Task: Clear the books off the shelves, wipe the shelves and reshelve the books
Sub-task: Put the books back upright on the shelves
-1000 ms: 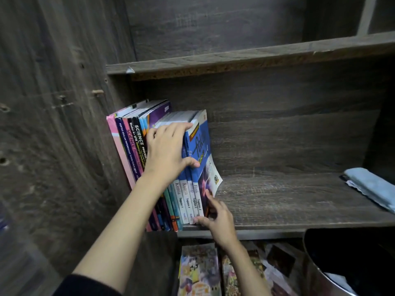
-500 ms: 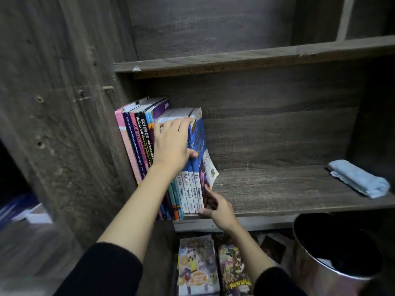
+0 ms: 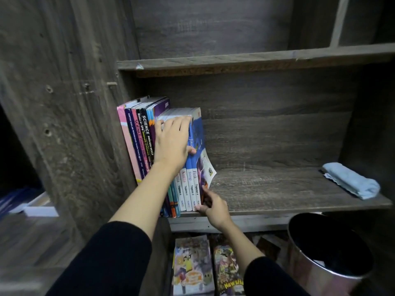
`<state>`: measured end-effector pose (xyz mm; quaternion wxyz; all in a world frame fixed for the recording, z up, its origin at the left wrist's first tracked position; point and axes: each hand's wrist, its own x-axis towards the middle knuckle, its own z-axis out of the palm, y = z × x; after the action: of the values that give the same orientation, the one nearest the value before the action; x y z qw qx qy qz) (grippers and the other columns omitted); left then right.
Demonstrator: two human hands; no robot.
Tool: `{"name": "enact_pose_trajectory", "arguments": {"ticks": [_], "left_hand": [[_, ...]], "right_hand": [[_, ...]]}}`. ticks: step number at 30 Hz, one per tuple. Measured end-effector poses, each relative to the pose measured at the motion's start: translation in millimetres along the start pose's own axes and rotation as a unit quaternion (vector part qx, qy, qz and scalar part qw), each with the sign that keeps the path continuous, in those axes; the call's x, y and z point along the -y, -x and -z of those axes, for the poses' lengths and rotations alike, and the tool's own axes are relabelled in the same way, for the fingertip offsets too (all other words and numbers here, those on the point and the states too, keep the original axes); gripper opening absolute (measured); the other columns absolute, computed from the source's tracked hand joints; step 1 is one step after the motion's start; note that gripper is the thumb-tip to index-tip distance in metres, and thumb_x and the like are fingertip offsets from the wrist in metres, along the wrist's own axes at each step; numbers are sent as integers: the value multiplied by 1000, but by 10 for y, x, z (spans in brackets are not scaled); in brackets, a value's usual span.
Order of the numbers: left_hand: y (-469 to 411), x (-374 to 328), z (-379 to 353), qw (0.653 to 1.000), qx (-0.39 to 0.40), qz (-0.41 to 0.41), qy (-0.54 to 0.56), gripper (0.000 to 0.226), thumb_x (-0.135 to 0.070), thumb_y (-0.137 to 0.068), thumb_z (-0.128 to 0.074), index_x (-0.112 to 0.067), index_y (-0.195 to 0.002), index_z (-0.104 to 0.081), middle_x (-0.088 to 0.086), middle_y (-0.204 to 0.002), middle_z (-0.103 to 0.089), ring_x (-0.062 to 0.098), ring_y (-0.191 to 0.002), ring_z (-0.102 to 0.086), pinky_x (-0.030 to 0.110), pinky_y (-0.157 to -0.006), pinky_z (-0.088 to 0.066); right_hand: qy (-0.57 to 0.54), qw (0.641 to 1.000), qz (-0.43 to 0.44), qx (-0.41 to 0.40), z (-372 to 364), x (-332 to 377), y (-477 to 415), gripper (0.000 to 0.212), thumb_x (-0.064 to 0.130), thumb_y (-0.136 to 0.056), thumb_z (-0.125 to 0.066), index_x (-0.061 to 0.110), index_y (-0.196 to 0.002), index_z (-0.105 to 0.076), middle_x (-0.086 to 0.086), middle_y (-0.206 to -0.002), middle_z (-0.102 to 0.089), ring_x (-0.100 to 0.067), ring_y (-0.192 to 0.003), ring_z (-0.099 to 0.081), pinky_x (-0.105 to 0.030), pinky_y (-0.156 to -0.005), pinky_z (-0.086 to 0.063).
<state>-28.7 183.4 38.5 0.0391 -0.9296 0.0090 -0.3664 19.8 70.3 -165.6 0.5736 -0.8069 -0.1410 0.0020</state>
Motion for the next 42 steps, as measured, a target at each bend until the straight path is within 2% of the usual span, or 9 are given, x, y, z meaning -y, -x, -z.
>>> {"name": "enact_pose_trajectory", "arguments": {"ticks": [4, 9, 14, 19, 24, 29, 35, 39, 42], "left_hand": [[32, -9, -6, 1000, -11, -4, 9, 84, -43, -79, -68, -19, -147, -25, -3, -148, -36, 16, -138, -28, 43, -115, -4], [251, -15, -150, 999, -48, -21, -1, 88, -36, -90, -57, -18, -150, 4, 0, -159, 1, 17, -146, 5, 45, -113, 12], [1320, -195, -818, 962, -173, -27, 210, 43, -20, -87, -54, -16, -129, -46, 8, -131, -54, 19, -125, -44, 40, -107, -29], [2568, -151, -1592, 942, -36, 90, 322, 9, -24, -90, -48, -17, -92, -52, 2, -88, -56, 15, -83, -53, 25, -74, -43], [3483, -107, -2198, 857, 147, 357, 341, 7, -19, -91, -57, -21, -96, -51, 3, -94, -59, 21, -86, -58, 32, -74, -43], [4177, -64, -2840, 657, 411, 552, 309, 48, -24, -85, -68, -5, -127, -53, 19, -117, -63, 35, -104, -60, 40, -87, -48], [4353, -239, -2960, 679, 420, 556, 231, 33, -13, -84, -63, 3, -112, -60, 27, -105, -64, 40, -97, -61, 39, -77, -47], [4299, -250, -2981, 674, 426, 562, 220, 40, -23, -86, -64, 6, -112, -58, 29, -109, -61, 43, -99, -59, 39, -81, -48], [4257, -219, -2959, 659, 424, 577, 229, 52, -37, -89, -60, 8, -114, -57, 29, -115, -59, 43, -105, -56, 38, -83, -46]], "right_hand": [[10, 1000, 1, -1, -3, -14, 6, 75, 13, -76, -79, 15, -142, -43, -8, -133, -58, -19, -120, -55, -37, -105, -43], [-39, 999, 22, -7, 70, 76, 45, 71, 5, -73, -80, 11, -137, -49, -11, -118, -64, -11, -100, -57, 1, -78, -41], [-171, 957, 52, -228, 68, -115, 363, 27, -6, -88, -57, 18, -96, -67, -7, -91, -73, -8, -83, -68, -24, -82, -51], [-63, 949, 60, -304, 127, -716, 1009, 16, 13, -84, -55, 17, -97, -64, 2, -91, -69, -7, -82, -62, -11, -80, -44], [113, 959, -196, -168, 27, -1991, 1634, 16, 8, -90, -59, 4, -106, -61, -16, -105, -62, -30, -100, -59, -31, -83, -42], [153, 909, -387, -15, -168, -2611, 2070, 42, 14, -87, -66, -5, -122, -52, -25, -119, -57, -37, -115, -55, -35, -92, -42], [232, 872, -427, 58, -345, -2664, 2029, 61, 33, -92, -58, 1, -139, -34, -21, -125, -55, -33, -116, -53, -31, -88, -43], [227, 851, -466, 85, -485, -2606, 1970, 89, 42, -91, -59, -2, -149, -7, -22, -149, -24, -39, -136, -27, -38, -108, -29], [222, 842, -488, 55, -520, -2614, 1916, 89, 44, -87, -65, -2, -146, -16, -23, -147, -25, -38, -135, -28, -39, -107, -32]]}}
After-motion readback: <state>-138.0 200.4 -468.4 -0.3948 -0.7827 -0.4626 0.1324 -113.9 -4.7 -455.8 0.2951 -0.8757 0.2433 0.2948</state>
